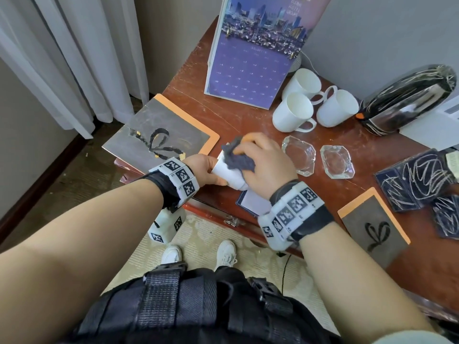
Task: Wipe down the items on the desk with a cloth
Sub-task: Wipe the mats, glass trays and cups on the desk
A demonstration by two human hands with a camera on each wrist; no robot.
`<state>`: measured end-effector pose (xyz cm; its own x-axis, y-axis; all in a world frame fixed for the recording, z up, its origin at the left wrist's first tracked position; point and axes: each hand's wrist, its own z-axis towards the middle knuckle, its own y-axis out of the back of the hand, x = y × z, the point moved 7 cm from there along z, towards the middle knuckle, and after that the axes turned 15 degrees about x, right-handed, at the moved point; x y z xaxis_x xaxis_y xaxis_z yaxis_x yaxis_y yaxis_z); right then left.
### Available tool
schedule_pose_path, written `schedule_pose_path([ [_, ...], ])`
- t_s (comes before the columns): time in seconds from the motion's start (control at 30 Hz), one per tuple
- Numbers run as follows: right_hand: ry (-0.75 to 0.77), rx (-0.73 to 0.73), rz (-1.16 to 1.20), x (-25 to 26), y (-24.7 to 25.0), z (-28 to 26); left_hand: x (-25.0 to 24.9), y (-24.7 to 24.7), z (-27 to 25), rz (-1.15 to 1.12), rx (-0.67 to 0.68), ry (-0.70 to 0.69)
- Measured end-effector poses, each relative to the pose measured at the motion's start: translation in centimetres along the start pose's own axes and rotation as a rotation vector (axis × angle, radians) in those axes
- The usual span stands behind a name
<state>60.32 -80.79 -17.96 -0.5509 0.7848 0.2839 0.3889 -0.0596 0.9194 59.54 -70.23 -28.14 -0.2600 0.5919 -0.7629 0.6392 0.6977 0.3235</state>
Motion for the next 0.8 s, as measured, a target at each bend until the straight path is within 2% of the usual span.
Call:
schedule_pose_path([
  [0.13, 0.076, 0.016, 0.022, 1.6, -1.7, 0.7, 0.1, 0.1, 0.1, 0.150, 0.006, 0.148],
  [0.23, 0.042, 0.004, 0.066, -1.1, -2.6, -1.9, 0.3, 0.0, 0.4, 0.021, 0.030, 0.045],
  [0.3, -0.001, 0.030, 0.058, -2.9, -2.5, -3.1, 0.0, 0.0, 0.2, 0.019, 0.035, 0.005],
  [0.43, -0.128, 0.043, -0.038, -5.2, -0.4, -3.7, -0.3, 0.1, 0.2, -0.001, 0.022, 0.009],
  [0.57, -0.205, -0.075, 0.102, -6.9, 1.8, -4.0, -0.5, 0.1, 0.4, -0.011, 0.038, 0.018],
  [0.8, -0.238, -0.189, 0.366, -9.7, 3.1, -4.0, -3.8, 1.9, 0.1, -0.434, -0.012, -0.157],
])
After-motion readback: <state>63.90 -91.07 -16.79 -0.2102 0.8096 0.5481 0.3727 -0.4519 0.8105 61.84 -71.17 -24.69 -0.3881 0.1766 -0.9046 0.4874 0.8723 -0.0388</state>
